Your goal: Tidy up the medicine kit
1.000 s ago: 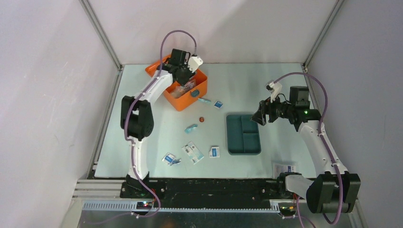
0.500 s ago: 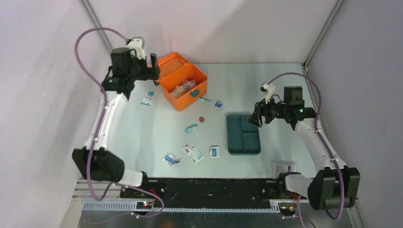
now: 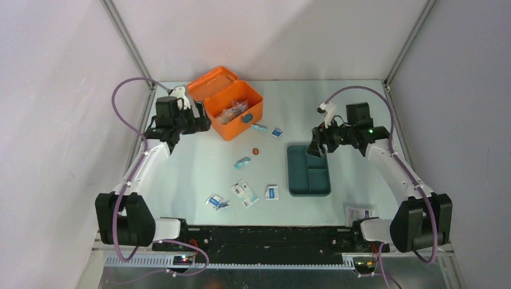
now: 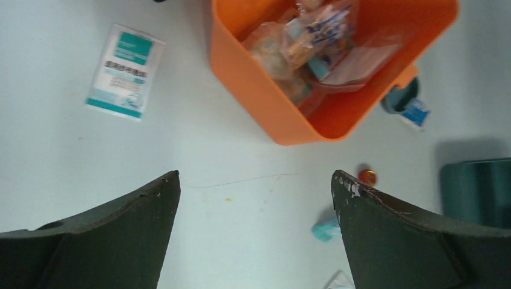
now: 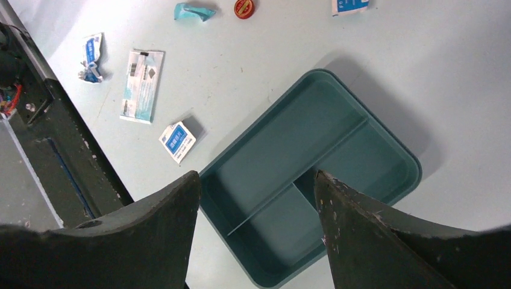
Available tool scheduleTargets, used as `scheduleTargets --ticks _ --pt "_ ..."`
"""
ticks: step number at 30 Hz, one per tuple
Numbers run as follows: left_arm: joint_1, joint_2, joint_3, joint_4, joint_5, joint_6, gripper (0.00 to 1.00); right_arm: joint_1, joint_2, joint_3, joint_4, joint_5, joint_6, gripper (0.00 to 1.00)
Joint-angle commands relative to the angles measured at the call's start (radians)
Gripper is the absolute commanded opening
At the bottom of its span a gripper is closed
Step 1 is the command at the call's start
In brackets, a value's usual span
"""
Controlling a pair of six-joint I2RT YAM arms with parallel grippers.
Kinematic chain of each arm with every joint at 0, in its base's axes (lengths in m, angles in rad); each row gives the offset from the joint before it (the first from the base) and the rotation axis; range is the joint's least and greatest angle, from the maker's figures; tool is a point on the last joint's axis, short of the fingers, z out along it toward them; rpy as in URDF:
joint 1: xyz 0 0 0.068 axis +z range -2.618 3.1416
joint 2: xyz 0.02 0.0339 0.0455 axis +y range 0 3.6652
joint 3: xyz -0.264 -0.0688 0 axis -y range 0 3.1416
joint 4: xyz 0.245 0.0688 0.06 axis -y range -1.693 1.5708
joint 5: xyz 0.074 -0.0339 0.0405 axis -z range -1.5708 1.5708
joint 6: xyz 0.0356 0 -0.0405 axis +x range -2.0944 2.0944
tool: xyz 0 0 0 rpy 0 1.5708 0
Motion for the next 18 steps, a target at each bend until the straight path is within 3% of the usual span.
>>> scheduleTargets --ticks 1,3,6,12,18 --pt "0.031 -0.034 -0.001 0.142 0.158 -0.179 1.00 0.088 0.076 0.089 -0.012 0.128 -0.011 0.73" --pt "0.038 -0.004 0.006 0.153 0.200 -0.202 1.00 0.114 0.117 0.110 -0.003 0.225 0.022 0.73" --pt "0.043 0.037 0.038 0.155 0.174 -0.247 0.91 0.124 0.173 0.130 0.005 0.353 0.079 0.71" --pt "0.044 0.179 0.099 0.154 0.157 -0.396 0.67 0.127 0.265 0.142 0.000 0.400 0.166 0.66" --pt "0.042 0.299 0.118 0.152 0.175 -0.442 0.61 0.145 0.331 0.141 -0.009 0.447 0.210 0.66"
